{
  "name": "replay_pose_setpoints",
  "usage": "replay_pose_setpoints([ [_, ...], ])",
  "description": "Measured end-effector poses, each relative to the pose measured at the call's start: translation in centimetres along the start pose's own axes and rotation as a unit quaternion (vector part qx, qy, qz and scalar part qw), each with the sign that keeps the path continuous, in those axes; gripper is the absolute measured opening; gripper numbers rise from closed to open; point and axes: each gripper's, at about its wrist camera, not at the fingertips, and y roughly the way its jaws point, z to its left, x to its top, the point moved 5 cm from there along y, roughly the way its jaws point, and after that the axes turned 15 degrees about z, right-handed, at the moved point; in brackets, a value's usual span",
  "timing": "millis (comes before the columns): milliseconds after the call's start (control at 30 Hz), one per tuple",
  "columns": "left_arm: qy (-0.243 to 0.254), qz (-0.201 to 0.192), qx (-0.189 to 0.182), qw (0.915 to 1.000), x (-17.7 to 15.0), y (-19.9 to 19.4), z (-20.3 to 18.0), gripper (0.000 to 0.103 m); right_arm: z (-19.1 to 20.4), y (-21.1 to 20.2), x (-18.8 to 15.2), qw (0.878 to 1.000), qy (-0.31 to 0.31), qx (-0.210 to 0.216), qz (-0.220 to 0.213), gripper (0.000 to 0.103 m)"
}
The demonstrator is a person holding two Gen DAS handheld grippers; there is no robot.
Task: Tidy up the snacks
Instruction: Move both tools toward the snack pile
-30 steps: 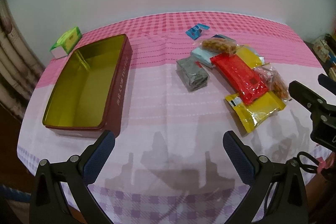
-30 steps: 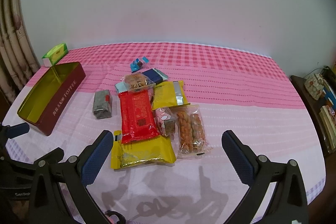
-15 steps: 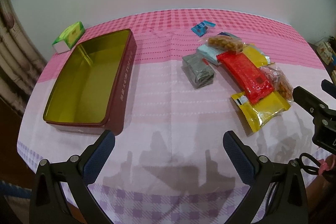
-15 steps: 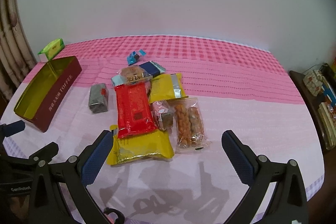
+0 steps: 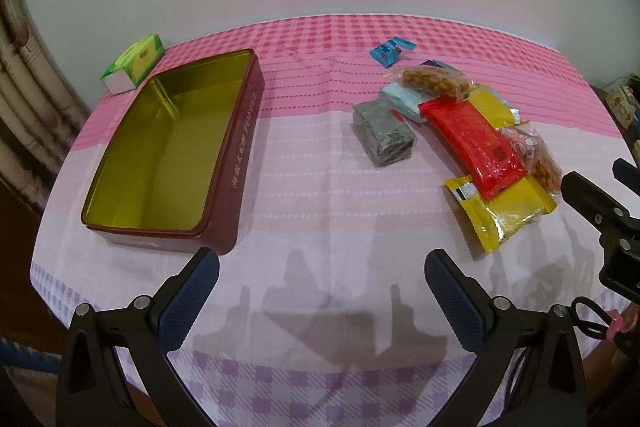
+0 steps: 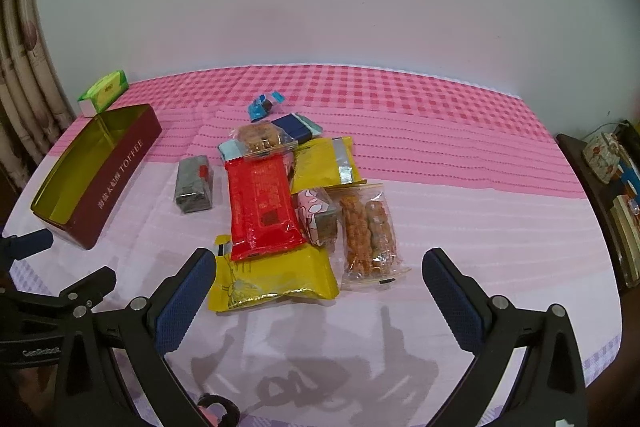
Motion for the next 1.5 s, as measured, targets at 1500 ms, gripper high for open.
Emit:
replay_pose_setpoints([
  [1500,-0.008,0.005,0.004,0.9999,0.27,0.51,0.62,0.102,-0.10,-0.25,0.08,1.000,-0.002,0.013,0.001,0.102],
])
